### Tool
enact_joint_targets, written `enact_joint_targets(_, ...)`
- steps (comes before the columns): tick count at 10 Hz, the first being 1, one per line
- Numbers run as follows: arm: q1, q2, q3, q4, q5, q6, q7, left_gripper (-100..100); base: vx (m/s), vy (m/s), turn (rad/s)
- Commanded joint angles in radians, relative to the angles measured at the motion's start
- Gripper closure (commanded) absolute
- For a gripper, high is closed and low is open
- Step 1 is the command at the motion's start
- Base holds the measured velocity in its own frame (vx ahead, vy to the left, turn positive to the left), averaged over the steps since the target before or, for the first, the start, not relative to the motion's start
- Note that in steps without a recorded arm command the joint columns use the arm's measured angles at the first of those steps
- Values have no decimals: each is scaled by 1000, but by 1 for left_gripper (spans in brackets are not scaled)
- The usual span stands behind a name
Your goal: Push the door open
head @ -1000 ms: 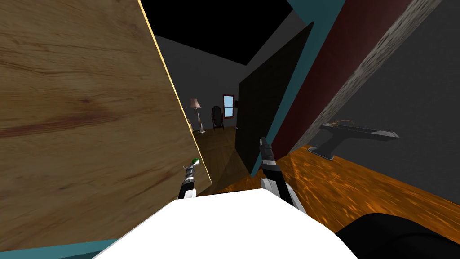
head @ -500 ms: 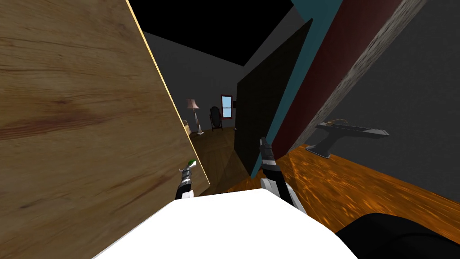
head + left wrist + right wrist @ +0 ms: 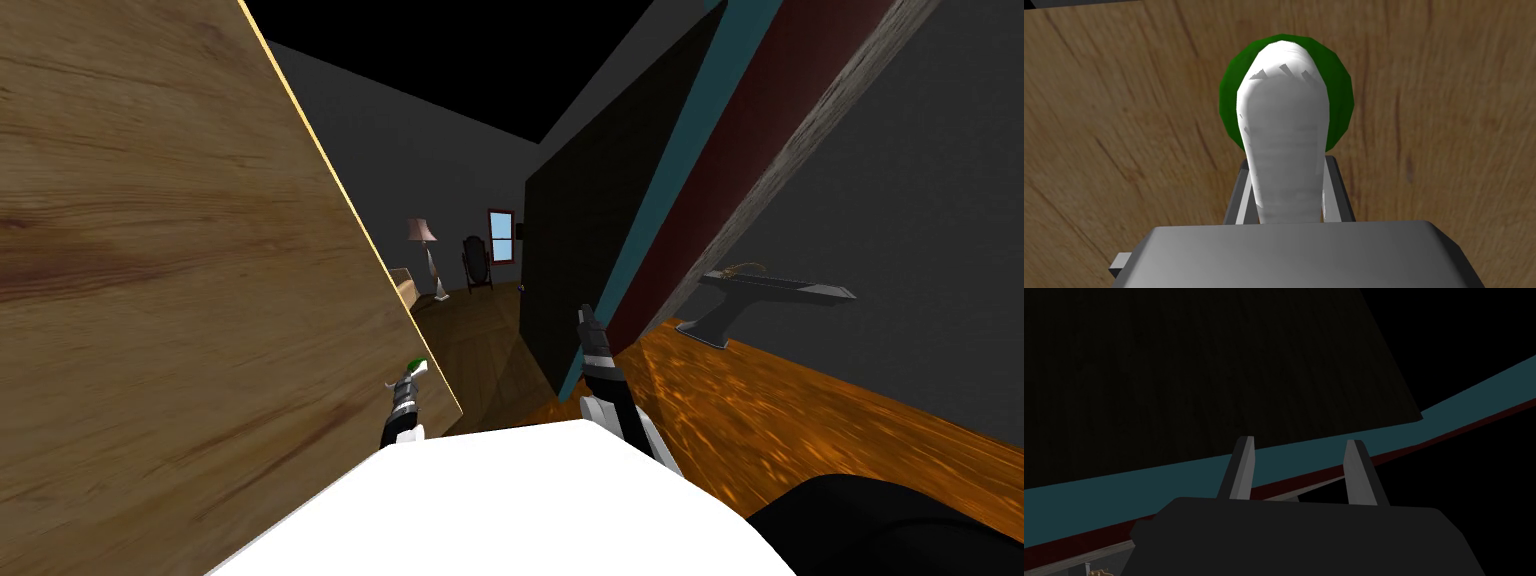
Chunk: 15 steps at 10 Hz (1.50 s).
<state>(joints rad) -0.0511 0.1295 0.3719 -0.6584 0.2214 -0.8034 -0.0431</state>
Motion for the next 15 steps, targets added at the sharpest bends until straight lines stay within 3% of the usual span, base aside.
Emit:
enact_joint_targets(1,23,5,30,-19,10,10,-3,100,95,1,-71)
enact_joint_targets(2,26,7,45,-18,15,9,-4,100,100,-5,-49)
enact_joint_targets(4,26,7,45,-18,15,9,-4,100,41,-1,-1)
enact_joint_targets(5,32,12,75,-16,25,9,-7,100,65,-9,-99)
enact_joint_targets(15,61,35,221,-9,71,8,-19,100,104,6,-56)
